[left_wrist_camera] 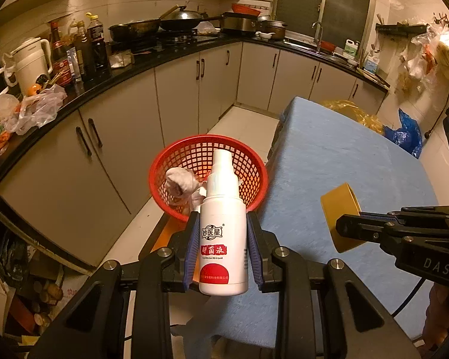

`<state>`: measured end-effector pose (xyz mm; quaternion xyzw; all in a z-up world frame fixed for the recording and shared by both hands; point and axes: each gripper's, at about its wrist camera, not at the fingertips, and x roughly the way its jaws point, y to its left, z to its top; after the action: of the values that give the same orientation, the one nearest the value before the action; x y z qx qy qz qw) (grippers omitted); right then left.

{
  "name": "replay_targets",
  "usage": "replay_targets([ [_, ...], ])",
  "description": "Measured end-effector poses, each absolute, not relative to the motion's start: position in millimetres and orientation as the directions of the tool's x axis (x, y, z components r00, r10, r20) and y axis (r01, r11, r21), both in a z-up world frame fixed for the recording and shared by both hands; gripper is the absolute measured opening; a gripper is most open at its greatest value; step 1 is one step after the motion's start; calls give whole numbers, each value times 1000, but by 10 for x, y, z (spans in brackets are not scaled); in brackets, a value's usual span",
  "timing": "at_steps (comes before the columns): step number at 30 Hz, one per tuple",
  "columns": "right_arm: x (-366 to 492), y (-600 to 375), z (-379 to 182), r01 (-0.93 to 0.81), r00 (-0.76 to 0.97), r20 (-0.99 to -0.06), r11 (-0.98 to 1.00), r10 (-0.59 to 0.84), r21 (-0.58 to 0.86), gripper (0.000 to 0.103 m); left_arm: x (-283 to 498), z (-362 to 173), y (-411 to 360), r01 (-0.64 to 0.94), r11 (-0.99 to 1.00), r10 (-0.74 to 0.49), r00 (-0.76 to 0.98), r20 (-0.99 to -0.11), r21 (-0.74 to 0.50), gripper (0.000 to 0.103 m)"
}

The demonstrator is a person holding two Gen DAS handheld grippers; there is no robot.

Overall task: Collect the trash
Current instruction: 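Lift the spray bottle and tape roll toward the red wastebasket with both tools, then lower the spray bottle and tape roll into the red wastebasket with both tools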

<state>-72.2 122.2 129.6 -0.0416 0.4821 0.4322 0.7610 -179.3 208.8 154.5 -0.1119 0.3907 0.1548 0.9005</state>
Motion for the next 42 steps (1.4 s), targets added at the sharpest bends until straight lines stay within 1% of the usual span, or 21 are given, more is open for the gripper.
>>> replay_targets([
  [42, -827, 1162, 1351, -711, 167, -771, 616, 615, 338, 7, -1974, 1554, 2085, -372, 923, 191, 656, -731, -93, 29],
])
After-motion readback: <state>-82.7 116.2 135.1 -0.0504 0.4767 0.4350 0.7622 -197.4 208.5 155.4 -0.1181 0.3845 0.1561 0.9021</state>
